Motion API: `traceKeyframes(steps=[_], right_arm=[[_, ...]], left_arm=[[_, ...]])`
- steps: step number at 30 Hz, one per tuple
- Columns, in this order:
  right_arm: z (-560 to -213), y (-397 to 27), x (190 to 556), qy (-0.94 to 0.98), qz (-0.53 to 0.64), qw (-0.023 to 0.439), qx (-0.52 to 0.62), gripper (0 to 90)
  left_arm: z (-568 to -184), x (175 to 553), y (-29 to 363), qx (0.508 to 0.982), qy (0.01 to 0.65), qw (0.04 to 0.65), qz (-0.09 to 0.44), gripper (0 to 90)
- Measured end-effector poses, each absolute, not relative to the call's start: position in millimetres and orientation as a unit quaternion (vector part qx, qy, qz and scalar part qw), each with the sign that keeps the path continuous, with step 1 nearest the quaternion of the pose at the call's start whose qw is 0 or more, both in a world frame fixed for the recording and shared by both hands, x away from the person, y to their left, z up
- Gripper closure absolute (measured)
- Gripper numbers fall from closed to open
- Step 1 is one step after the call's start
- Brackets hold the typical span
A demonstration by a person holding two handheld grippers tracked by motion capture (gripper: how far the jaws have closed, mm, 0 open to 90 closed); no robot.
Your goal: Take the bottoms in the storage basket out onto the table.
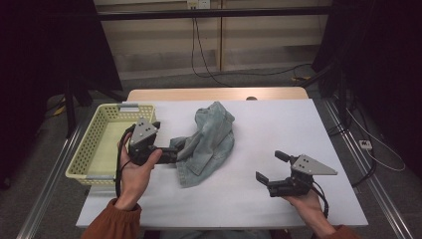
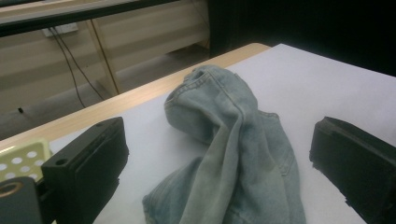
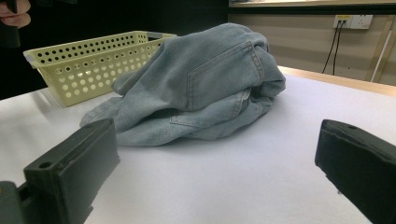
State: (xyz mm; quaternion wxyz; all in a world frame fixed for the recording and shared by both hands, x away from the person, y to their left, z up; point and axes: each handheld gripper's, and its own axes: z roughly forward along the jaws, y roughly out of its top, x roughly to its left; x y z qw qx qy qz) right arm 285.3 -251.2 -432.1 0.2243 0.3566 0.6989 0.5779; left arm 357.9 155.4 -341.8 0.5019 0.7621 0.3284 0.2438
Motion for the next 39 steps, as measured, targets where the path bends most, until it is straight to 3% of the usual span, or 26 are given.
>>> traceKeyframes(steps=[39], right_arm=[[-432.4, -249.4, 286.7, 0.701, 0.577, 0.223, 0.355, 0.0]], left_arm=[[-346.9, 326.5, 201.7, 0.759, 0.343, 0.482, 0.272, 4.5]])
